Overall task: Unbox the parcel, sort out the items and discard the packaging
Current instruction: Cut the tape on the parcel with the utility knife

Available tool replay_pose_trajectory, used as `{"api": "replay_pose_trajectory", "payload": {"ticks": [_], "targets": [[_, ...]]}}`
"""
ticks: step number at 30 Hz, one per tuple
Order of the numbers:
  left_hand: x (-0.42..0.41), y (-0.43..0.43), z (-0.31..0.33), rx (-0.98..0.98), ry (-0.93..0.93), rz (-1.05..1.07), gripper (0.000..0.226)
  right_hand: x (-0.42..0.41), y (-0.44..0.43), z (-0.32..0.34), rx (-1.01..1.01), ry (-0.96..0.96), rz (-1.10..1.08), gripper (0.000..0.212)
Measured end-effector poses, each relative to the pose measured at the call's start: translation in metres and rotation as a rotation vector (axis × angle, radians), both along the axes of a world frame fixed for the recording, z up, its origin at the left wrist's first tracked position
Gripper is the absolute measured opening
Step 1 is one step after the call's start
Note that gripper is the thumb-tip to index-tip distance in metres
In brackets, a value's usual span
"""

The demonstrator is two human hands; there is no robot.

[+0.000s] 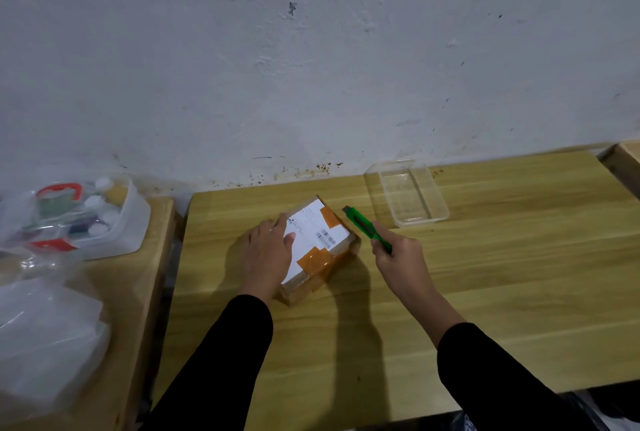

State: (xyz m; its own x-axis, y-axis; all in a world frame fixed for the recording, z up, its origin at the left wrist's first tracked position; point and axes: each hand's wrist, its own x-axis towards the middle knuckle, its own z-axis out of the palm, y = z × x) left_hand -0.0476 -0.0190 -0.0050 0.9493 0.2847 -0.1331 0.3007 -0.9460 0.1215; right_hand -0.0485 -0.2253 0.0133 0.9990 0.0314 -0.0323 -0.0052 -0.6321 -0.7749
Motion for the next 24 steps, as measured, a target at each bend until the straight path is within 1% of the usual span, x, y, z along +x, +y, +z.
{"api": "replay_pose_trajectory", "payload": {"ticks": [2,4,6,10,13,17,24], "targets": [[0.001,-0.007,0.0,-0.016,0.044,0.114,0.053,0.002,0.0,0.001,-0.001,-0.011,-0.028,0.038],[-0.004,-0.018,-0.003,-0.082,0.066,0.219,0.055,0.003,0.0,0.002,-0.002,-0.015,-0.056,0.038],[-0.017,-0.032,-0.008,-0.17,0.045,0.271,0.059,0.001,-0.002,0.003,-0.009,-0.008,-0.071,0.038],[-0.04,-0.046,-0.021,-0.361,-0.035,0.289,0.064,-0.002,-0.005,0.003,-0.017,0.024,-0.071,0.038],[-0.039,-0.049,-0.026,-0.425,-0.063,0.325,0.064,-0.003,-0.006,0.004,-0.022,0.036,-0.048,0.037],[-0.035,-0.047,-0.034,-0.568,-0.095,0.329,0.065,-0.005,-0.003,0.005,-0.029,0.041,-0.031,0.036],[-0.035,-0.049,-0.036,-0.649,-0.112,0.344,0.063,0.001,0.001,0.008,-0.044,0.106,-0.03,0.032]]}}
